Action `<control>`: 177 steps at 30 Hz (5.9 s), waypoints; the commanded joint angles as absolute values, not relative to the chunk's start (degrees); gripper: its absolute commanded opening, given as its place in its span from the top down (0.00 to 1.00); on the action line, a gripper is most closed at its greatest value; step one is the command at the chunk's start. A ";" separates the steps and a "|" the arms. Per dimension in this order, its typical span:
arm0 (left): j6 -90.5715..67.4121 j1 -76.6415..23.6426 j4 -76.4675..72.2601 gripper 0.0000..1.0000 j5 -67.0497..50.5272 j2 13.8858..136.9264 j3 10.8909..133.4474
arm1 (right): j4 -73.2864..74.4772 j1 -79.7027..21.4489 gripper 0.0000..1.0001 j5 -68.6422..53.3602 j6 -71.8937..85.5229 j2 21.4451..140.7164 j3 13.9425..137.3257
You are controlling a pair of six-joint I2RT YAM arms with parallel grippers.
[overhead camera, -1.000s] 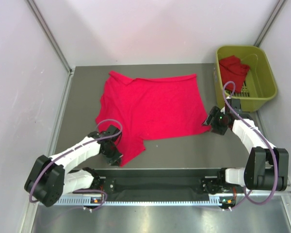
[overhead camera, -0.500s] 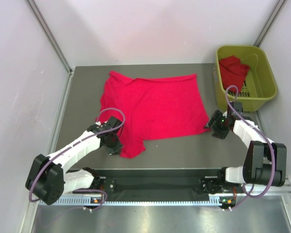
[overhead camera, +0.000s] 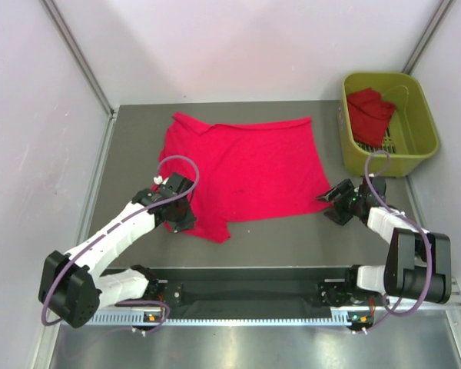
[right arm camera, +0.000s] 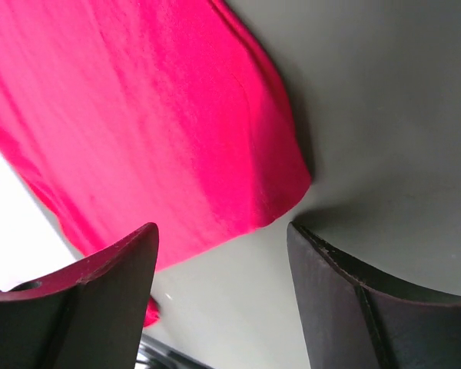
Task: Fold and stack the t-shirts
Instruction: Flatten the tshirt out, then fold the tshirt
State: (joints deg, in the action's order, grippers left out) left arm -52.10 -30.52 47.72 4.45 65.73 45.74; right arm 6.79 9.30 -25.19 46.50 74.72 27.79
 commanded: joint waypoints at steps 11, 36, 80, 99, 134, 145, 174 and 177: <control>-49.66 -30.41 48.60 1.00 6.85 63.28 50.01 | -6.85 9.84 0.49 -14.15 55.98 67.76 19.95; -48.87 -30.41 49.92 1.00 9.14 61.26 51.68 | -20.56 14.41 0.69 -19.95 65.30 70.40 15.03; -17.41 -14.34 26.73 1.00 25.48 75.06 93.42 | 10.46 5.98 1.00 -18.19 39.81 77.42 62.65; -6.51 -8.26 1.49 1.00 20.74 89.38 114.67 | 10.36 2.99 1.00 -15.82 45.00 96.15 105.37; 15.02 -19.34 -4.74 1.00 26.63 68.01 89.75 | 21.63 2.81 1.00 -10.90 38.76 60.11 76.65; 13.10 -13.71 -15.46 1.00 23.29 100.76 82.52 | 8.61 0.35 1.00 -4.93 29.36 92.78 81.97; -23.81 -13.27 24.33 1.00 13.73 106.36 93.87 | 22.40 0.62 1.00 -8.44 24.87 112.41 96.15; -25.49 -13.27 28.37 1.00 11.43 102.67 91.76 | 24.69 0.70 1.00 -8.70 24.70 111.36 95.19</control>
State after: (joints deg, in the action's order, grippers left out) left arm -20.21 -13.52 22.20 15.66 109.21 93.03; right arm 21.96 0.75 -7.97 25.96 115.04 94.91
